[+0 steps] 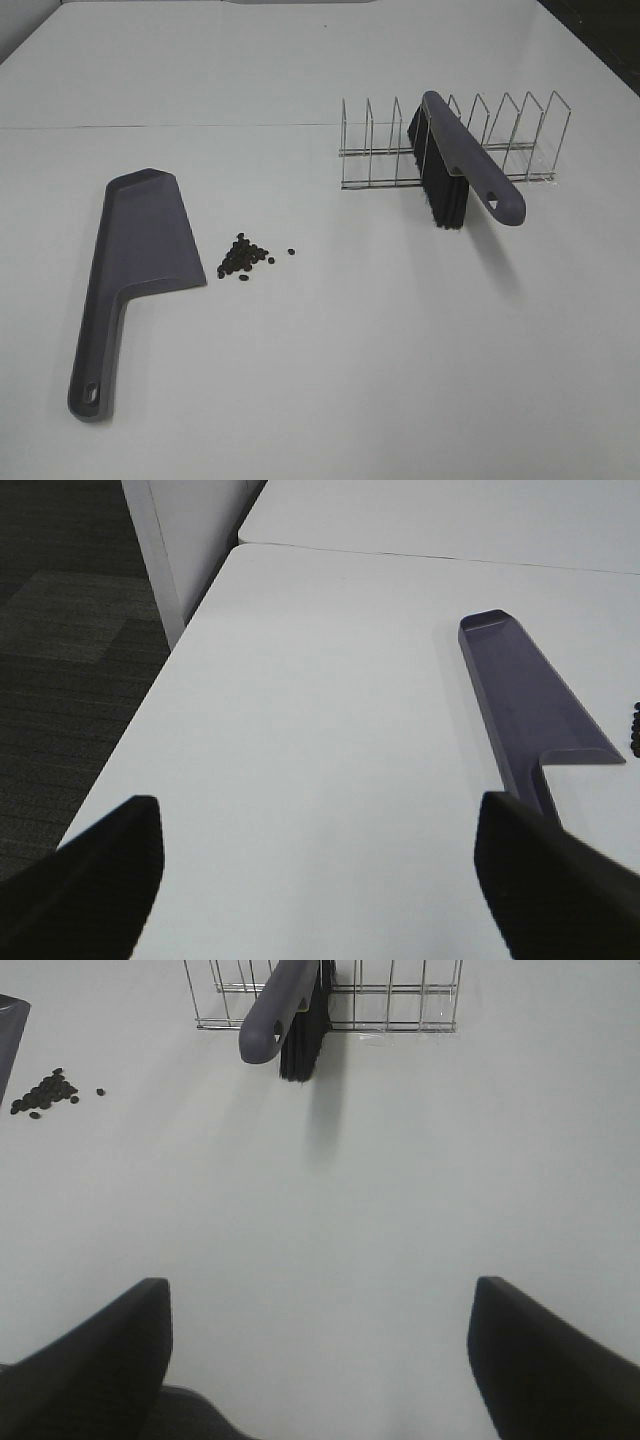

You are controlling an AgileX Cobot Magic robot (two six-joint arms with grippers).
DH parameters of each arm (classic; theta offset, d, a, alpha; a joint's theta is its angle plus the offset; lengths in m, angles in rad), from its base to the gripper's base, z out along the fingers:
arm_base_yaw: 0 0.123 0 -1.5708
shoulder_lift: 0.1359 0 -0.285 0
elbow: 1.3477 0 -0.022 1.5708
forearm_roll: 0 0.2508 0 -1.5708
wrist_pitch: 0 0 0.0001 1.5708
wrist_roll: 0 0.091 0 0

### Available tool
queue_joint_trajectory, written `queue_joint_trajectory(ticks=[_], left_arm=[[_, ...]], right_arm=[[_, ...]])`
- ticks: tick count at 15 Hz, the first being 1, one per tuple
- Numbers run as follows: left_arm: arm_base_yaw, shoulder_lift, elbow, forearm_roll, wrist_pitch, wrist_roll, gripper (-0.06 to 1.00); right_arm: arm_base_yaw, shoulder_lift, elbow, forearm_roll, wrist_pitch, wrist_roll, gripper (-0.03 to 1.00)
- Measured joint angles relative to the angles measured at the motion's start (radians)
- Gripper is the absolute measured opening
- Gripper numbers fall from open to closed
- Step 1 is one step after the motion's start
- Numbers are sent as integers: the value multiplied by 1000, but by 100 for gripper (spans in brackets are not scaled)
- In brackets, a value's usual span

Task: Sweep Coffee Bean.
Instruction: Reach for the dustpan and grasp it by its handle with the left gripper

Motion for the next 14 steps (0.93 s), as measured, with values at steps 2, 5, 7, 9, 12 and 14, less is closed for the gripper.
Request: queue_joint_trajectory(ticks=[2,5,7,9,12,14], left_arm=[[0,0,0,0,0,0,78],[0,0,0,0,0,0,78],[0,0,0,0,0,0,78],[0,0,0,0,0,0,78],[0,0,0,0,0,0,78],[0,0,0,0,0,0,78]], right_arm=[[0,0,0,-2,0,0,77],[0,0,0,-2,0,1,77],[0,0,0,-2,0,1,77],[0,0,0,-2,0,1,77],[0,0,0,-2,0,1,77],[0,0,0,-2,0,1,77]])
